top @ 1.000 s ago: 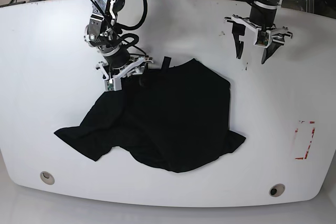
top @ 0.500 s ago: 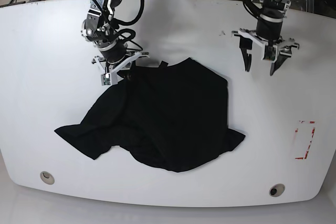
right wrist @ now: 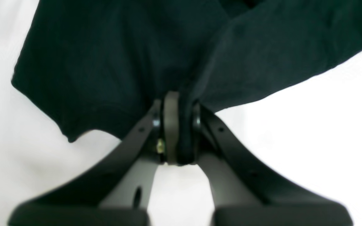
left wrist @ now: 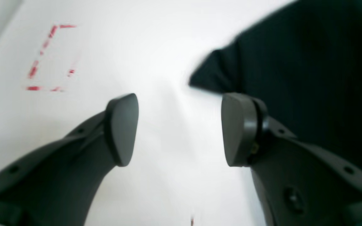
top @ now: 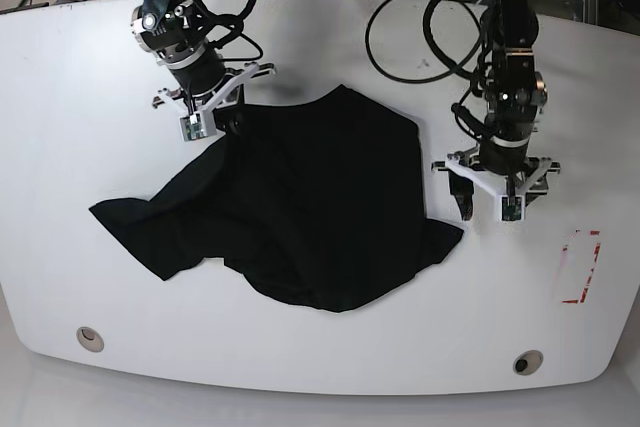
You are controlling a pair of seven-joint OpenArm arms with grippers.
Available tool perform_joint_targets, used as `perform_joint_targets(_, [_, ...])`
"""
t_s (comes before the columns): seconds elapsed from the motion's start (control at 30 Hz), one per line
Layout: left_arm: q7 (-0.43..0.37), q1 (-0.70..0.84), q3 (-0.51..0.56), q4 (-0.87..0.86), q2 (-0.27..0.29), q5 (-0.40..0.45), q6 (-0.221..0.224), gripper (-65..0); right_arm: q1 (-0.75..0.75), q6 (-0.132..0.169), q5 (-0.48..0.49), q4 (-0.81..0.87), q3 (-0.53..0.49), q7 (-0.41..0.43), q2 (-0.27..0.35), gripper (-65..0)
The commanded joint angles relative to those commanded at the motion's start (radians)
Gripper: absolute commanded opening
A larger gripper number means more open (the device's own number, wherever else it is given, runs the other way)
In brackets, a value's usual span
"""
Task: Layout the t-shirt on the table in an organized manner, then fold the t-shirt properly
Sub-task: 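Grasp the shirt edge with the right gripper and the hem with the left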
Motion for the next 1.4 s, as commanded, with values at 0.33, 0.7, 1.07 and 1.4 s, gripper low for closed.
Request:
perform_joint_targets(0.33, [0.0, -0.163, -0.048, -0.267, 0.057, 0.0, 0.0, -10.4, -0.054, 0.002, 0.0, 0.003, 0.0, 0.006, 0.002, -64.2])
perform_joint_targets(0.7, [-0.087, -0.245, -0.048, -0.489, 0.057, -0.002, 0.0, -10.3, -0.054, 0.002, 0.0, 0.003, -0.002, 0.006, 0.002, -64.2])
perform_joint_targets(1.07, [-0.155, -0.302, -0.048, -0.64, 0.057, -0.002, -0.061, -10.6, -0.052, 0.002, 0.0, 0.003, -0.002, 0.006, 0.002, -64.2])
perform_joint_targets(1.4, [-0.206, -0.328, -0.044, -0.743, 0.057, 0.0, -0.063, -12.8, -0.055, 0.034, 0.0, 0.003, -0.002, 0.006, 0.002, -64.2])
